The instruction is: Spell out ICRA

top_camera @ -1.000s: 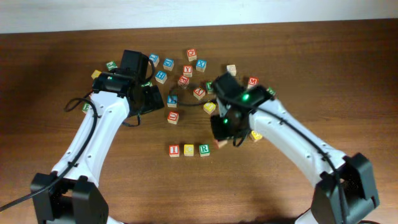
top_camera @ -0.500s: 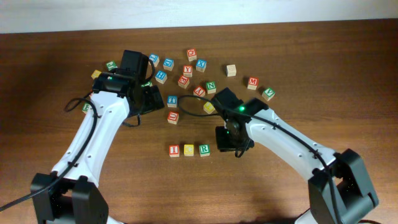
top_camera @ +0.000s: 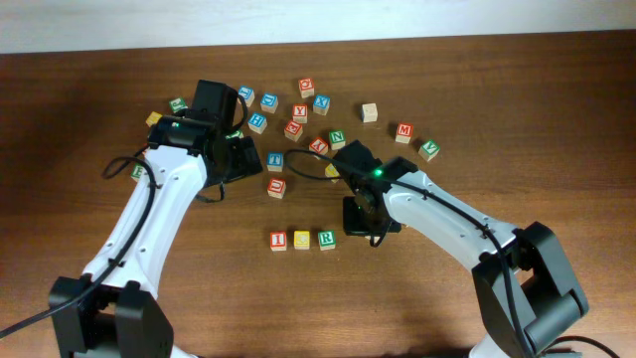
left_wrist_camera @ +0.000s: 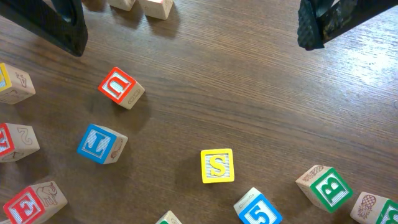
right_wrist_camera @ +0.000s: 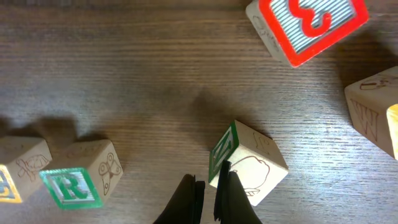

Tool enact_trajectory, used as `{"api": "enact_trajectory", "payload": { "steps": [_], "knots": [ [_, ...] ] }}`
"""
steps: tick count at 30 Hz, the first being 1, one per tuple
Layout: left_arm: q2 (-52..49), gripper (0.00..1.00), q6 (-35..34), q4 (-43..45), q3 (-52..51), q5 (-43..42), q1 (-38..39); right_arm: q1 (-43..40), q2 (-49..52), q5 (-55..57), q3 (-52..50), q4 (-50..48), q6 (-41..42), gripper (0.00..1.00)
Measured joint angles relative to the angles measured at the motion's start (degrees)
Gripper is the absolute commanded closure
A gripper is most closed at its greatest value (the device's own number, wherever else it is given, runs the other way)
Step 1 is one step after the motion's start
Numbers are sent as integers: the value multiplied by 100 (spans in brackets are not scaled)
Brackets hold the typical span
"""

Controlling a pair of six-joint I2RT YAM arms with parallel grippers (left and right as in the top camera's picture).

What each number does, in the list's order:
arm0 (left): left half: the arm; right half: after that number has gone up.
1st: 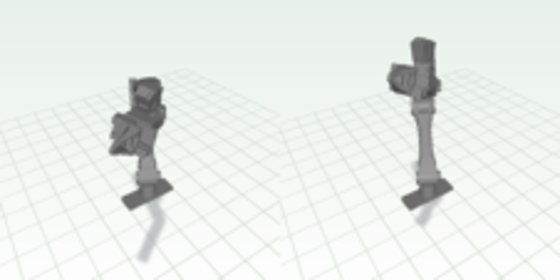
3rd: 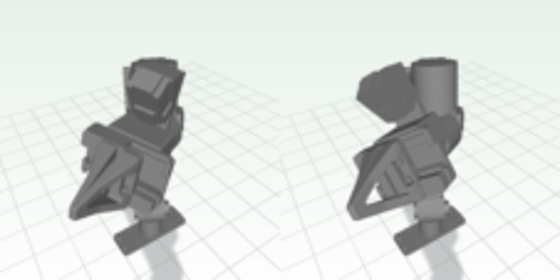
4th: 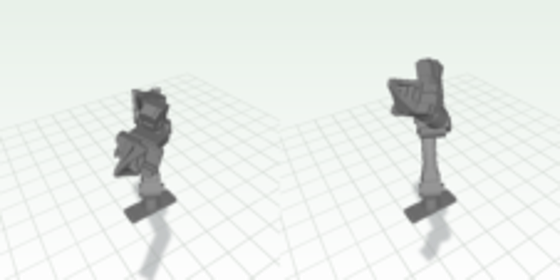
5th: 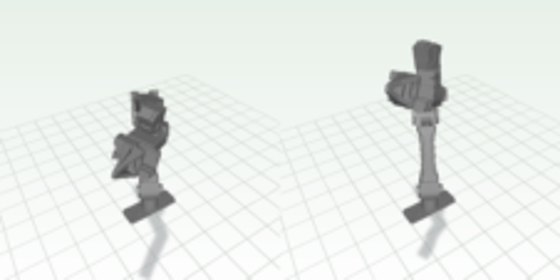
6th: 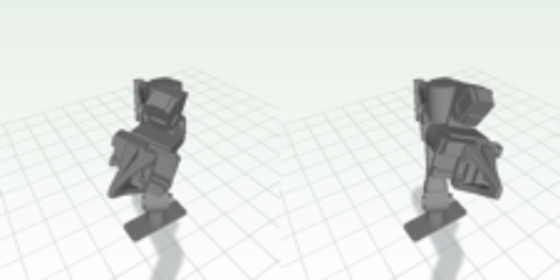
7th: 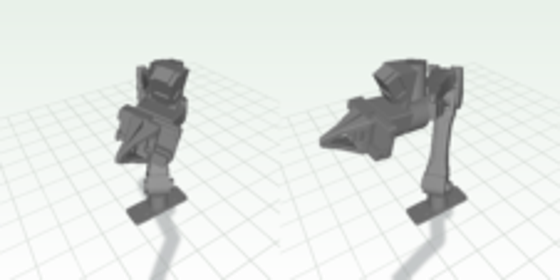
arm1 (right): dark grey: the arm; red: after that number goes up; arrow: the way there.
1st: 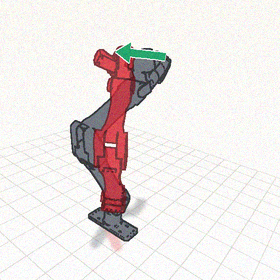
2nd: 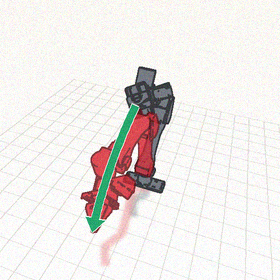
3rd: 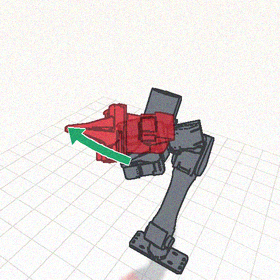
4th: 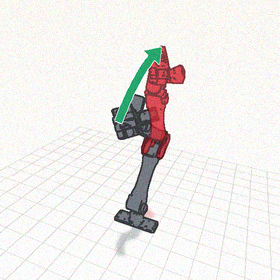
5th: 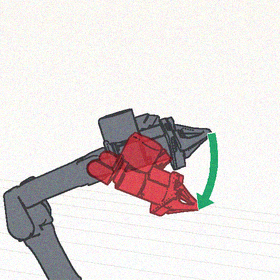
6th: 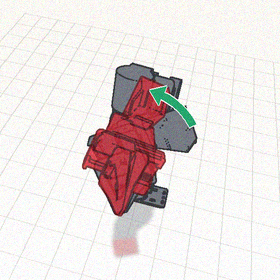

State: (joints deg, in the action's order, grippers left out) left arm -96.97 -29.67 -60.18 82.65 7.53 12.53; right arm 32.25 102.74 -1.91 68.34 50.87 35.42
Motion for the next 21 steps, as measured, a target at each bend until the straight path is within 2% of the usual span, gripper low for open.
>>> {"api": "enact_trajectory", "payload": {
  "steps": [11, 21],
  "knots": [
    [0, 1, 0, 0, 0, 0, 0, 0, 192, 22, 28, -363, 232, 96],
    [0, 1, 0, 0, 0, 0, 0, 0, 428, 37, 17, -291, 223, 96]
  ]
}}
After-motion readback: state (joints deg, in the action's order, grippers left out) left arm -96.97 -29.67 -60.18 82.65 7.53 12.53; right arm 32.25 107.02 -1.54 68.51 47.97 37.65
